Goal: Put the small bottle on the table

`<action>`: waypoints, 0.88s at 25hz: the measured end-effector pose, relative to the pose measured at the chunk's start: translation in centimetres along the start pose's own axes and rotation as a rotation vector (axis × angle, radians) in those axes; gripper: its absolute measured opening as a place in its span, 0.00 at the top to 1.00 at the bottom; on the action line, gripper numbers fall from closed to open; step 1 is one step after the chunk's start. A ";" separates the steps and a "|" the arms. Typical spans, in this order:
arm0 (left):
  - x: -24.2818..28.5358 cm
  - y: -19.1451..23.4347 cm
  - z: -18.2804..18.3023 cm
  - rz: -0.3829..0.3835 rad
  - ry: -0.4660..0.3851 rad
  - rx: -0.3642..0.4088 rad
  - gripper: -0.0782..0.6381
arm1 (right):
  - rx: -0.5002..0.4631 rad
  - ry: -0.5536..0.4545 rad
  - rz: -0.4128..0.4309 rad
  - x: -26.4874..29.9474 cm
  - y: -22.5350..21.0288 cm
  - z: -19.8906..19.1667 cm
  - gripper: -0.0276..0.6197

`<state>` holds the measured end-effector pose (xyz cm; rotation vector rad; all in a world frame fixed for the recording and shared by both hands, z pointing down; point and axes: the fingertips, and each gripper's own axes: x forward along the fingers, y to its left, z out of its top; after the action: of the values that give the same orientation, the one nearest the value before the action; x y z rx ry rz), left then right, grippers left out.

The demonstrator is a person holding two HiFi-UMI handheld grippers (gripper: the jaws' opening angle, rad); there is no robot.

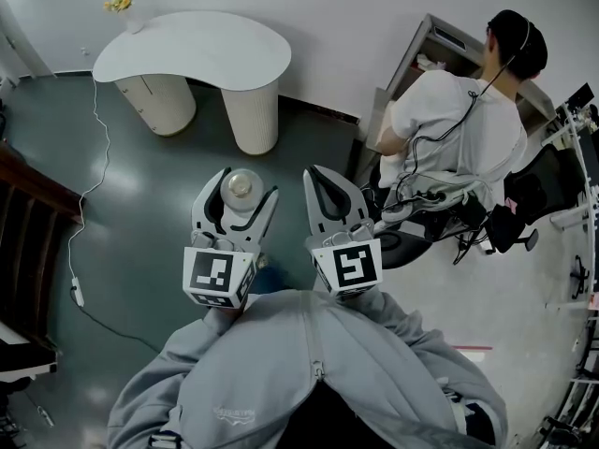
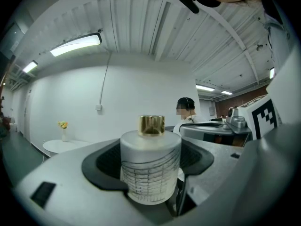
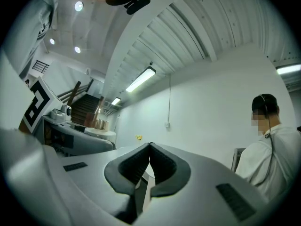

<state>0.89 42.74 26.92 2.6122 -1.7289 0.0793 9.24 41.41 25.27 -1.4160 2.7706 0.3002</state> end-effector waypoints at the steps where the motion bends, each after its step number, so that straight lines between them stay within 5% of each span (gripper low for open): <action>1: 0.4 0.3 -0.1 -0.001 0.002 -0.002 0.42 | 0.003 0.006 -0.001 0.4 -0.2 -0.2 0.92; 22: 15.2 12.4 -1.2 -0.091 0.024 -0.016 0.42 | 0.005 0.046 -0.053 18.0 -5.6 -4.3 0.92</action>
<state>-4.65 23.94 28.60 2.6630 -1.5940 0.0948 3.46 23.04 26.73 -1.5119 2.7619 0.2618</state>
